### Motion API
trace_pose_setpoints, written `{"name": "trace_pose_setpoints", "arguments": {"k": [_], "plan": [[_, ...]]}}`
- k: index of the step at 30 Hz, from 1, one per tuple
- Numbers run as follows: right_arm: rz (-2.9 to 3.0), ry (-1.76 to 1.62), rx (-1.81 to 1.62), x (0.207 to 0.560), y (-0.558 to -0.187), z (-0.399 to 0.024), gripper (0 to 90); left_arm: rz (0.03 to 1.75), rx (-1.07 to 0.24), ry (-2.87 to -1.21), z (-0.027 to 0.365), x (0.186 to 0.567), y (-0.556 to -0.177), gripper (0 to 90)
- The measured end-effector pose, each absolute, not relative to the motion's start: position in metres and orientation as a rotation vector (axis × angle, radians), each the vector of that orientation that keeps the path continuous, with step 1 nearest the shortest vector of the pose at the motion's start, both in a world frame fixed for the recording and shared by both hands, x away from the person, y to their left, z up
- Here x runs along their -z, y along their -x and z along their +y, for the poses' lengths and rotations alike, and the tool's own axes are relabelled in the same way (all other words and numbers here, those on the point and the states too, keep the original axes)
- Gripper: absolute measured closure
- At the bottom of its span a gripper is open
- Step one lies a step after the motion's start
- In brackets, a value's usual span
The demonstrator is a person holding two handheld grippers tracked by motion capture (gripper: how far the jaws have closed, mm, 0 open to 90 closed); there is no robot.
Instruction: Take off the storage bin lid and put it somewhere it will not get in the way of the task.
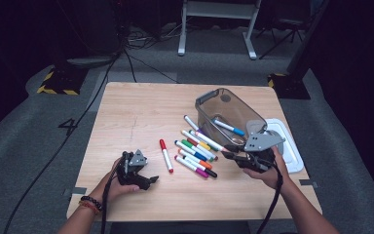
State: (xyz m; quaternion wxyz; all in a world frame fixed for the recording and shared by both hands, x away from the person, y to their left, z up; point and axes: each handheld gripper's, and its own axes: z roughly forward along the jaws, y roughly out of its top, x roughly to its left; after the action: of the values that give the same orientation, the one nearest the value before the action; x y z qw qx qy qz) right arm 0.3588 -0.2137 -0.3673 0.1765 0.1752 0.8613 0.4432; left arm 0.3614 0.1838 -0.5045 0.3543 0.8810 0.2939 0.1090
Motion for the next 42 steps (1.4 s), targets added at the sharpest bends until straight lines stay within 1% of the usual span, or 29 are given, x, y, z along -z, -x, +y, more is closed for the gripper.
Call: {"name": "trace_pose_setpoints", "arguments": {"k": [12,18,24,36,42], "plan": [[2.369,-0.607,-1.202,0.341,-0.396,-0.231,75.1,0.759,-0.282,-2.278,0.184,0.504,-0.362,13.8],[2.369,-0.667,-1.164,0.336,-0.419,-0.234,75.2,0.758,-0.281,-2.278,0.184,0.504,-0.362,13.8],[2.392,-0.700,-1.095,0.342,-0.440,-0.232,75.1,0.756,-0.281,-2.279,0.184,0.504,-0.362,13.7],[2.509,-0.845,-0.978,0.369,-0.478,-0.223,75.1,0.756,-0.281,-2.279,0.184,0.504,-0.362,13.7],[2.559,-0.893,-0.881,0.378,-0.488,-0.215,75.1,0.756,-0.281,-2.279,0.184,0.504,-0.362,13.7]]}}
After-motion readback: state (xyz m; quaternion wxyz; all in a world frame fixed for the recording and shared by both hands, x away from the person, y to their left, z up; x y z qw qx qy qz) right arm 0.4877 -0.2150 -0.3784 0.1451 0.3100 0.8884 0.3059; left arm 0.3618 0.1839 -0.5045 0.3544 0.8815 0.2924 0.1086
